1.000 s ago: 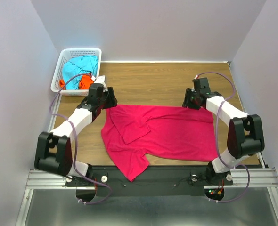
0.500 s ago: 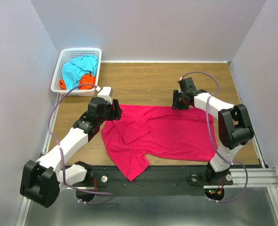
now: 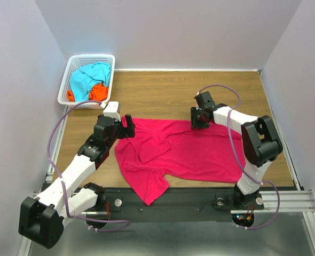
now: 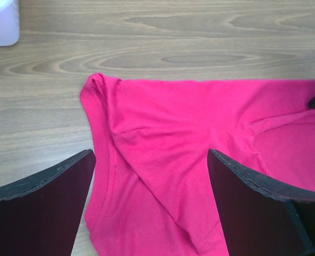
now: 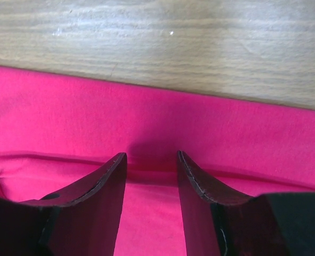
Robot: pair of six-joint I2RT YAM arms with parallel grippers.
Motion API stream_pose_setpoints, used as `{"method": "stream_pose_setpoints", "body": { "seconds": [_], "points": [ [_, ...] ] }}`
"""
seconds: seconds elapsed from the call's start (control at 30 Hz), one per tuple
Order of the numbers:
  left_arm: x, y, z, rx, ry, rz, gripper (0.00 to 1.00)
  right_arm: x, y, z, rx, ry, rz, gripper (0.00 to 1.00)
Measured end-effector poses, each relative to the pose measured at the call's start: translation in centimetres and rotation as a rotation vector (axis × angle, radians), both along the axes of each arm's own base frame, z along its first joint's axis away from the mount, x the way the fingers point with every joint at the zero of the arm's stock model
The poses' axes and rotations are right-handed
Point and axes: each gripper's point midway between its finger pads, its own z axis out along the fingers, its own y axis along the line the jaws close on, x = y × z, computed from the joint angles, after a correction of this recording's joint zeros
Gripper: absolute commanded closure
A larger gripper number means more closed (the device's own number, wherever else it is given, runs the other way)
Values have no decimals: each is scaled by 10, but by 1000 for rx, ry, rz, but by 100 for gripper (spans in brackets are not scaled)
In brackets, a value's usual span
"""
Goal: Fold and stack the t-shirts
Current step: Fold the tshirt
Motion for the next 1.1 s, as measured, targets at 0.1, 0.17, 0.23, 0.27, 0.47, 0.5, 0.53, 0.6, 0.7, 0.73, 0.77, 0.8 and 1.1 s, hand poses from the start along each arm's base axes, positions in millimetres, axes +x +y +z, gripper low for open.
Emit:
{"method": "stream_pose_setpoints", "body": {
  "seconds": [0.1, 0.17, 0.23, 0.27, 0.47, 0.5, 0.53, 0.6, 0.7, 0.73, 0.77, 0.8, 1.1],
  "points": [
    [1, 3, 0, 6, -4, 16, 2, -5, 0, 1, -2, 6, 6, 52],
    [2, 4, 1, 7, -7, 21, 1, -13, -3, 2, -4, 12, 5, 52],
    [3, 4, 2, 8, -11, 26, 2, -22, -6, 2, -7, 23, 4, 52],
    [3, 5, 2, 9, -12, 29, 1, -26, -7, 4, -8, 27, 2, 52],
    [5, 5, 5, 7, -26, 32, 1, -43, -13, 7, -1, 35, -5, 52],
    [5, 5, 5, 7, -28, 32, 1, -47, -14, 5, -2, 44, -8, 52],
    [5, 5, 5, 8, -28, 32, 1, -50, -14, 3, -1, 53, -10, 52],
    [5, 5, 5, 9, -28, 31, 1, -57, -15, -4, -2, 75, -13, 52],
    [5, 5, 5, 9, -28, 30, 1, -64, -16, -5, 3, 81, -18, 52],
    [5, 5, 5, 9, -28, 29, 1, -66, -16, -4, 8, 80, -22, 52],
    [5, 5, 5, 9, -28, 28, 1, -69, -16, -4, 10, 82, -25, 52],
    [5, 4, 5, 8, -28, 27, 1, -72, -17, -4, 13, 84, -28, 52],
    [6, -1, 4, -1, -25, 6, 2, -80, -30, 16, -1, 24, -79, 55]
  ]
}}
